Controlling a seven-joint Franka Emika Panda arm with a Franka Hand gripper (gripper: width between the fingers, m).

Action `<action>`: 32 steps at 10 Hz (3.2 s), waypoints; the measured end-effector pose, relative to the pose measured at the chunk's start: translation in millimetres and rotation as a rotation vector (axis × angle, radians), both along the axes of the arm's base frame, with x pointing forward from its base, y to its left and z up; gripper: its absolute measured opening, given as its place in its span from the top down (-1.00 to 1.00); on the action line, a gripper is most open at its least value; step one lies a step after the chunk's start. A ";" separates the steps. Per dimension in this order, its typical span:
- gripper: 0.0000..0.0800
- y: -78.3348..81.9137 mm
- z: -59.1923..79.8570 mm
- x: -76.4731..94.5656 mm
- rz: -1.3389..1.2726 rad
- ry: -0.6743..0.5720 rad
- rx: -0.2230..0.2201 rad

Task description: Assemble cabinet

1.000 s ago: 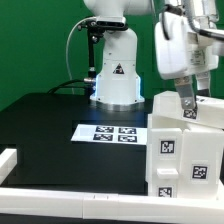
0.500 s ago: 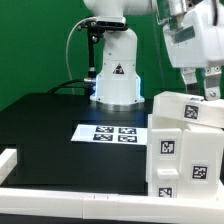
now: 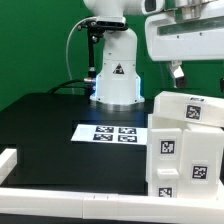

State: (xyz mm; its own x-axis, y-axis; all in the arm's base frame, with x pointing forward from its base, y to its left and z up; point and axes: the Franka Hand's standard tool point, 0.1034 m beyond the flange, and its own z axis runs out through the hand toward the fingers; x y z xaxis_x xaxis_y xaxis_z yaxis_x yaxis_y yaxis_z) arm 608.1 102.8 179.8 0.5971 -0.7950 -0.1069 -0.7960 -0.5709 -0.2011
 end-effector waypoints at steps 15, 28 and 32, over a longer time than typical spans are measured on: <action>-0.99 12.8 3.6 -7.5 1.631 -0.158 -0.252; -0.39 -1.8 -30.7 -4.9 1.548 -0.084 -0.290; -0.39 2.7 -30.9 -4.1 0.874 -0.001 -0.246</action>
Offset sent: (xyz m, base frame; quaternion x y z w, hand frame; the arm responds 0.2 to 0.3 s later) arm 0.0069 0.0103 0.0141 -0.1219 0.0270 -0.4585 0.8799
